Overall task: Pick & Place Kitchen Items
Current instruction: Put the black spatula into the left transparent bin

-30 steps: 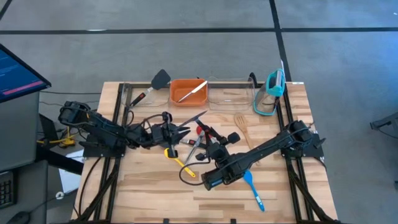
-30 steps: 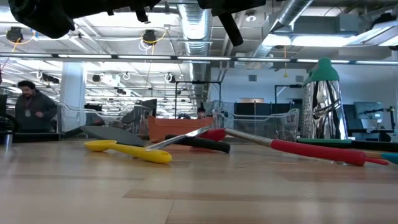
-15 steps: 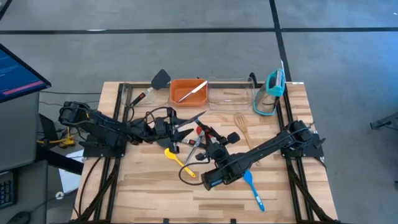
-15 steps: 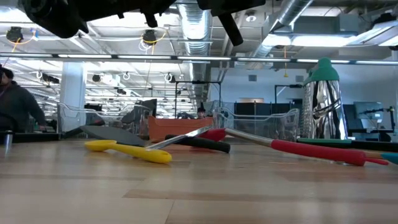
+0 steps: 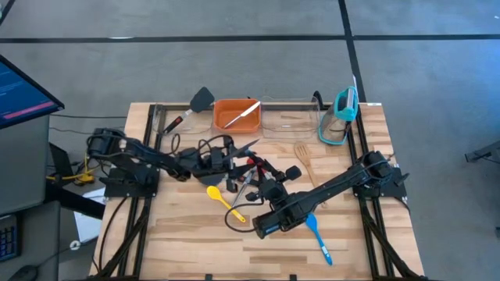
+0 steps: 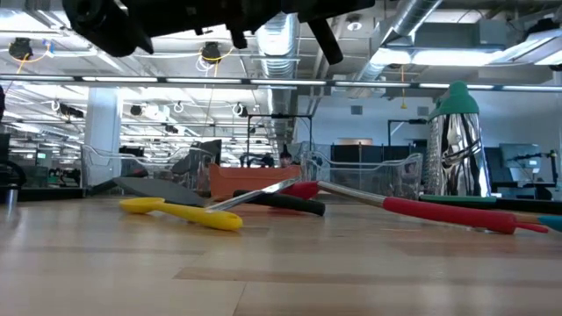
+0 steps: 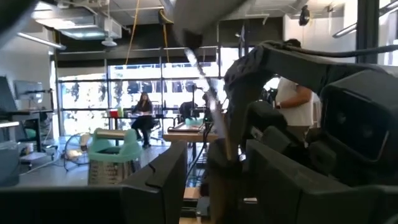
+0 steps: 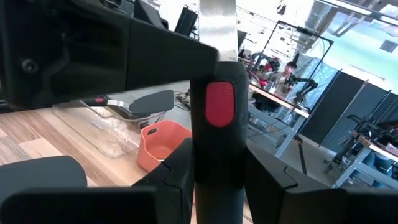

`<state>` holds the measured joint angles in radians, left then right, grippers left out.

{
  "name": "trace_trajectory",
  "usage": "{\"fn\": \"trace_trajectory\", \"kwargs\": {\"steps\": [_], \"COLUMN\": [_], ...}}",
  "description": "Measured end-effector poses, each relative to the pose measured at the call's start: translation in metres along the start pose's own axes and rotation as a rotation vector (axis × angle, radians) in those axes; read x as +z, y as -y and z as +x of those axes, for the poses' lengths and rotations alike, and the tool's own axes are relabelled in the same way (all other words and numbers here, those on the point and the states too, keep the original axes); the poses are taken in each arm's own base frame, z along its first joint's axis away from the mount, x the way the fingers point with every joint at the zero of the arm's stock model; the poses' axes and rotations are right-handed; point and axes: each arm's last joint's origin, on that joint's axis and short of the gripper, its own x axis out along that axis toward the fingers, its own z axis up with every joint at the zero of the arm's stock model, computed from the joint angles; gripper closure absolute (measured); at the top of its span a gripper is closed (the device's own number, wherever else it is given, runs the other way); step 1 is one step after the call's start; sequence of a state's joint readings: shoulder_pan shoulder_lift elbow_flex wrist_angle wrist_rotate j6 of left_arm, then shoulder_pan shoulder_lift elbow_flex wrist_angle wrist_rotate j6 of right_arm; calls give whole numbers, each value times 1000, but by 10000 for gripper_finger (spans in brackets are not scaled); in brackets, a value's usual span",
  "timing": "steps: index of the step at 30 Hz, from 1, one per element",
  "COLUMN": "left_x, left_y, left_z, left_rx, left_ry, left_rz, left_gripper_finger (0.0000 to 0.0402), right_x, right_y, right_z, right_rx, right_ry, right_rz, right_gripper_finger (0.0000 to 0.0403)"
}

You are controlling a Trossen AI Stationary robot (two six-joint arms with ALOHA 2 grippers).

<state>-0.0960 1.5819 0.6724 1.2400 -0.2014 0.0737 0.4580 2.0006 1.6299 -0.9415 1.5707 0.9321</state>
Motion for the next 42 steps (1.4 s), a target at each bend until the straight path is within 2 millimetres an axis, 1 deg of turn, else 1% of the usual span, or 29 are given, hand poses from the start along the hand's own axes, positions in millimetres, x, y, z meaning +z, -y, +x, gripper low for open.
{"fn": "trace_trajectory", "kwargs": {"steps": [3,7,9,16,21,25,37,42], "left_x": [3,12,14,7,8,4,1,1], "left_y": [1,0,0,-4,-3,-2,-2,-2], "left_z": [3,2,2,3,3,3,4,4], "left_rx": [0,2,3,12,-35,-40,-40,-40], "left_ry": [17,45,54,27,36,-6,-28,-33], "left_rz": [1,-4,-4,-3,-5,-50,-44,-43], "left_gripper_finger": [252,254,254,265,279,285,285,258], "right_x": [0,0,0,0,0,0,0,1], "right_y": [0,0,0,-1,-1,-1,-1,-1], "right_z": [0,0,0,0,0,0,0,0], "right_rx": [1,1,1,1,2,2,2,1], "right_ry": [0,0,0,-1,-2,-2,-2,-1], "right_rz": [-2,-17,-18,-15,-14,-11,-13,-25], "right_gripper_finger": [308,308,308,308,308,308,308,308]}}
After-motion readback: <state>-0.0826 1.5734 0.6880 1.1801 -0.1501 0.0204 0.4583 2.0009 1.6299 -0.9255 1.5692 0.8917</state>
